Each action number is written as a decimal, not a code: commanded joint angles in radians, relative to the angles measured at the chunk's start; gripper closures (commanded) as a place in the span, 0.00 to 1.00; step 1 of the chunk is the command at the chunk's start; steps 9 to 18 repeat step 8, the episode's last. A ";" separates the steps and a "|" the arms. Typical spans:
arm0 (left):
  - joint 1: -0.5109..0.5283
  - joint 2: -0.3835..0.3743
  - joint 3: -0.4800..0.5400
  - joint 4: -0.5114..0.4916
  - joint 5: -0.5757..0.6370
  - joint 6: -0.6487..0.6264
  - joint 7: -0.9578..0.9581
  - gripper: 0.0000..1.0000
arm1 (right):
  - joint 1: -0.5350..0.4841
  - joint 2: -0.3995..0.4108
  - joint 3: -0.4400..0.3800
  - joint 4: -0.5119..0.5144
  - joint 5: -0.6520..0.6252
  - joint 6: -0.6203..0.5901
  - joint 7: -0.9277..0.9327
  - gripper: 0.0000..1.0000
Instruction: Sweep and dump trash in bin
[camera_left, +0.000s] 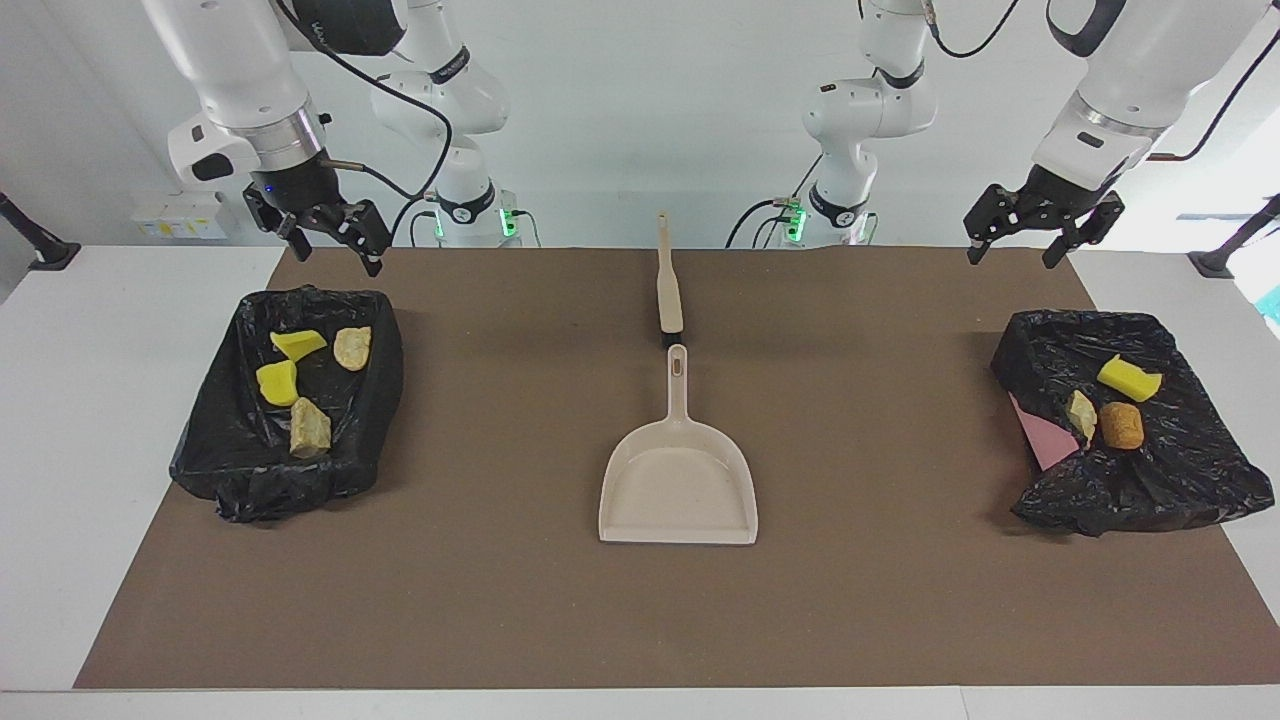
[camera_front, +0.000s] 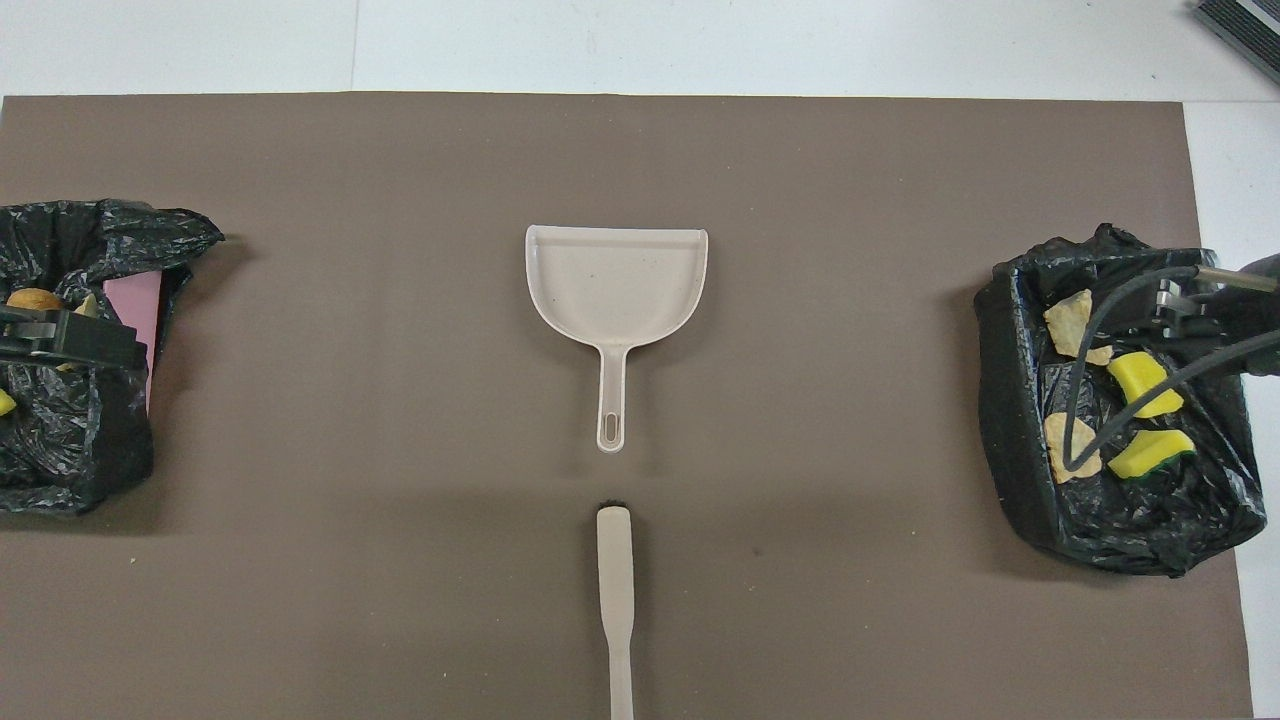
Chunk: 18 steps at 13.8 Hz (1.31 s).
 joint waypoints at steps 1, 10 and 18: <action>-0.008 -0.004 0.004 0.015 0.017 -0.045 0.021 0.00 | -0.009 -0.003 0.004 0.009 -0.011 -0.013 -0.031 0.00; -0.007 0.003 0.006 0.036 -0.006 -0.099 0.018 0.00 | -0.009 -0.003 0.004 0.009 -0.011 -0.013 -0.031 0.00; -0.007 0.003 0.006 0.036 -0.006 -0.099 0.018 0.00 | -0.009 -0.003 0.004 0.009 -0.011 -0.013 -0.031 0.00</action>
